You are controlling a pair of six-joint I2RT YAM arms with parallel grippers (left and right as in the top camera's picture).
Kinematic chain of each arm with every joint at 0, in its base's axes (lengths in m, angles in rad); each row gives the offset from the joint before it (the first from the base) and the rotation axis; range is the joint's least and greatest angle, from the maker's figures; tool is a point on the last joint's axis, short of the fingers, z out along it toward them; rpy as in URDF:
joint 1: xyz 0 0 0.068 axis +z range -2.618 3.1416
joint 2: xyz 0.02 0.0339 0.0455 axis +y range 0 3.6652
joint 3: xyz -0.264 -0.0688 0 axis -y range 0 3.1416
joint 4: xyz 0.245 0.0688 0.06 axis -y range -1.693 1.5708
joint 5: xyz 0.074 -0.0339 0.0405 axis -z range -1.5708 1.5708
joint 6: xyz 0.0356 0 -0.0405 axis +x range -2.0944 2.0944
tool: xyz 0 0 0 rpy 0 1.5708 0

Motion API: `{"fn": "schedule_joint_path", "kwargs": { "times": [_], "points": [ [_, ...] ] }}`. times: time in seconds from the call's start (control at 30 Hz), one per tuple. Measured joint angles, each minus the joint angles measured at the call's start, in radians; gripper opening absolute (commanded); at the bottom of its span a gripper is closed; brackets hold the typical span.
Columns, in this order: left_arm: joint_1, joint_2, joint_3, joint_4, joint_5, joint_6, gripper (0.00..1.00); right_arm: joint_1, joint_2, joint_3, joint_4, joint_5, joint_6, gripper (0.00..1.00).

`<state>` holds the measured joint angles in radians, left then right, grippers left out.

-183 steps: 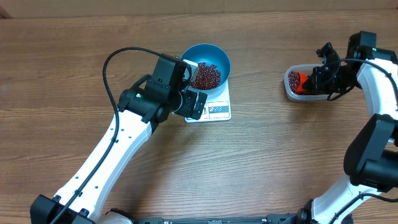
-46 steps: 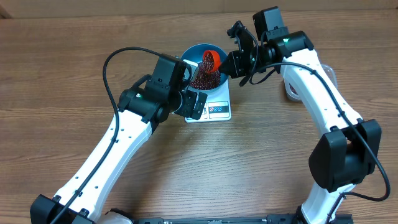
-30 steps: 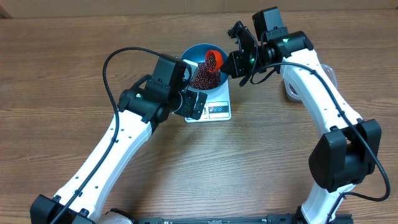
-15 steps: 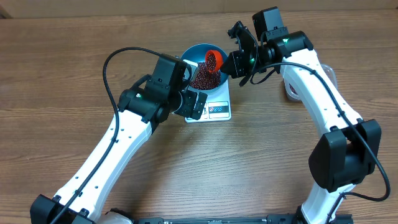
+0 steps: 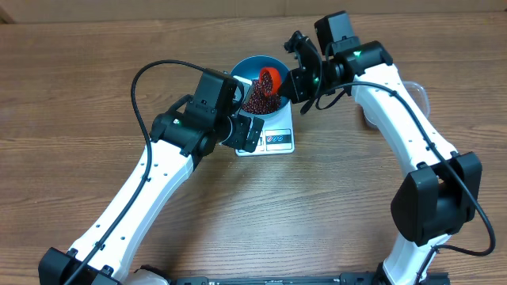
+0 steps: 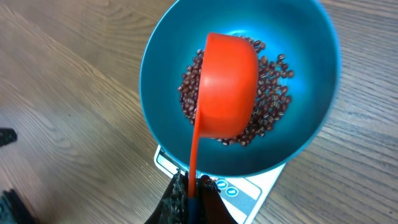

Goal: Scoop item into bowl and weigh 150g on scale
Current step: 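Tip the scoop slowly with the right gripper, pouring beans into the bowl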

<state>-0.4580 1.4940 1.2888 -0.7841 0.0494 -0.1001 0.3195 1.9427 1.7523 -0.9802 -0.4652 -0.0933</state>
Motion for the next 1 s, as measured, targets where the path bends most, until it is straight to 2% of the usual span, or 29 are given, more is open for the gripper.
{"fn": "schedule_joint_path", "kwargs": {
  "times": [1.0],
  "points": [
    [0.0,0.0,0.0,0.0,0.0,0.0,1.0,0.023,0.0,0.0,-0.008,0.067,-0.023,0.04]
  ]
}}
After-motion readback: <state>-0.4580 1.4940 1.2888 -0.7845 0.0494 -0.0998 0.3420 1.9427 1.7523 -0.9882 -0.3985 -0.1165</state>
